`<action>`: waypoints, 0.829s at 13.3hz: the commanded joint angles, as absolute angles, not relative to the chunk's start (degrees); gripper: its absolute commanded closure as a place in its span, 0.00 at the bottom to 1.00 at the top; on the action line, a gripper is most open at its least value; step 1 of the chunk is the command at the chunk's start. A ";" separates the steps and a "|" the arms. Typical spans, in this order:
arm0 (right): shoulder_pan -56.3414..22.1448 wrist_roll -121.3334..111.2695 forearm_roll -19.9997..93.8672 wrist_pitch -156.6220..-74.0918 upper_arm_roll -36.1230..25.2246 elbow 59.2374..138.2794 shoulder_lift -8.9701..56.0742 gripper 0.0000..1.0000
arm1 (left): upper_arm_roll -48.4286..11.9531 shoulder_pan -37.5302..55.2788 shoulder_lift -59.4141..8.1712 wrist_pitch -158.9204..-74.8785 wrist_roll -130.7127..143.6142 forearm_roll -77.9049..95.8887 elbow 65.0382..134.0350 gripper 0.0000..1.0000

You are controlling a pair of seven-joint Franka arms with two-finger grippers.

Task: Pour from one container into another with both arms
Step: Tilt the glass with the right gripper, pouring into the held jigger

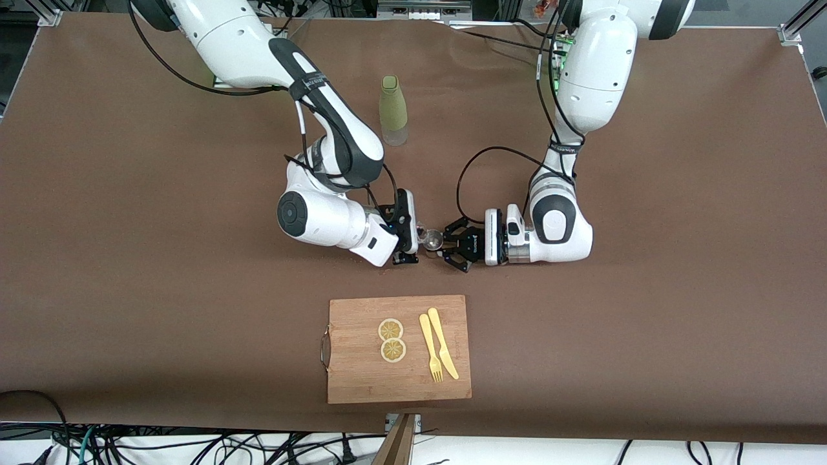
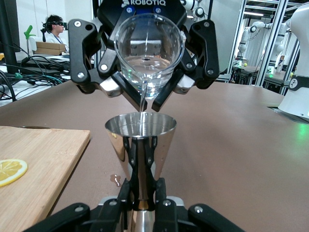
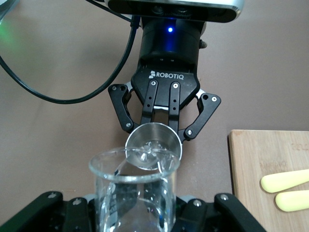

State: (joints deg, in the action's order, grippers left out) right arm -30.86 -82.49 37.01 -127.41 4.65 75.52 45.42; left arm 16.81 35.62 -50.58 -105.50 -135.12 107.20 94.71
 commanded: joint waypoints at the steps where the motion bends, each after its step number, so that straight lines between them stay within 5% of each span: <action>1: -31.55 -80.77 35.16 -127.44 4.22 75.76 44.47 1.00 | 16.79 36.21 -50.98 -106.79 -135.88 109.25 93.78 1.00; 11: -30.94 -81.38 39.98 -127.09 4.57 75.76 43.86 1.00 | 16.79 36.21 -50.89 -106.79 -135.88 109.34 93.69 1.00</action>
